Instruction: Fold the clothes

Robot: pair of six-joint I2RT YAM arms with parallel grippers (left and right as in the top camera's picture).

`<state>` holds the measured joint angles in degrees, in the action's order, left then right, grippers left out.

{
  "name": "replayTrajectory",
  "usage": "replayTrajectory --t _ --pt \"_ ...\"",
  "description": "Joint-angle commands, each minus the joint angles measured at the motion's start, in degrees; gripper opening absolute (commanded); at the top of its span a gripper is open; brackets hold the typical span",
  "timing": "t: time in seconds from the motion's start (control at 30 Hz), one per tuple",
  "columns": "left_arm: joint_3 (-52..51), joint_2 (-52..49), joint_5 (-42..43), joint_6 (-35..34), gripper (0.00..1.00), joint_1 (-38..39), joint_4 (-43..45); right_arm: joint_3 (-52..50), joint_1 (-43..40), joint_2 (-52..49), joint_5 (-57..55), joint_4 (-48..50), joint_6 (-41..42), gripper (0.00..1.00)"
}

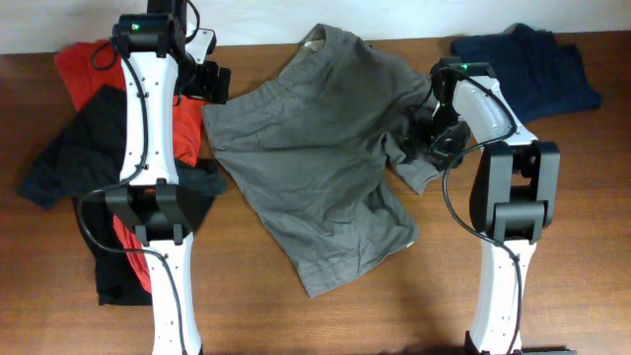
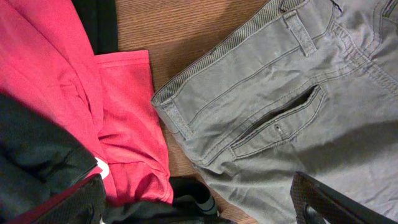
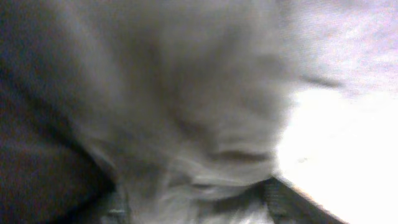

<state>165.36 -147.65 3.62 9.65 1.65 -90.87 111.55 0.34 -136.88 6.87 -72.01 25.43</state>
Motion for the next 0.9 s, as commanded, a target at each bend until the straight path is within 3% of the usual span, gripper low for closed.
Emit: replayTrajectory --t 0.0,0.1,0.47,0.5,0.53,0.57,0.67,0.73,0.87 --pt "1.36 0.11 -0.15 0.72 0.95 -0.26 0.15 -4.50 -0.46 -0.98 -4.00 -0.26 2.14 0.38" --pt "1.36 0.11 -0.15 0.72 0.96 -0.26 0.22 -5.79 -1.51 -0.98 -6.40 -0.70 2.12 0.04" --pt "1.36 0.11 -0.20 0.76 0.96 -0.31 0.42 -5.79 -14.10 3.72 -7.34 -2.99 -1.51 0.08" --pt "1.36 0.11 -0.20 0.76 0.96 -0.31 0.42 -5.79 -14.36 4.24 -7.21 -3.17 -2.38 0.13" --pt "1.36 0.11 -0.26 0.76 0.96 -0.31 0.39 -5.79 -14.56 5.14 -5.92 -3.23 -5.53 0.32" --pt "1.36 0.11 -0.39 0.76 0.96 -0.31 0.39 -5.79 -14.45 5.68 -4.85 -3.19 -7.63 0.40" --pt "1.36 0.11 -0.39 0.79 0.96 -0.31 0.33 -5.79 -13.62 8.61 -3.65 -3.30 -10.69 0.79" --pt "1.36 0.11 0.57 4.55 0.95 -0.28 0.09 -5.77 -12.81 12.24 -2.45 -3.48 -12.48 0.89" --pt "1.29 0.11 9.05 18.10 0.95 0.15 -1.42 -5.75 -12.26 19.19 1.84 -3.98 -16.72 0.90"
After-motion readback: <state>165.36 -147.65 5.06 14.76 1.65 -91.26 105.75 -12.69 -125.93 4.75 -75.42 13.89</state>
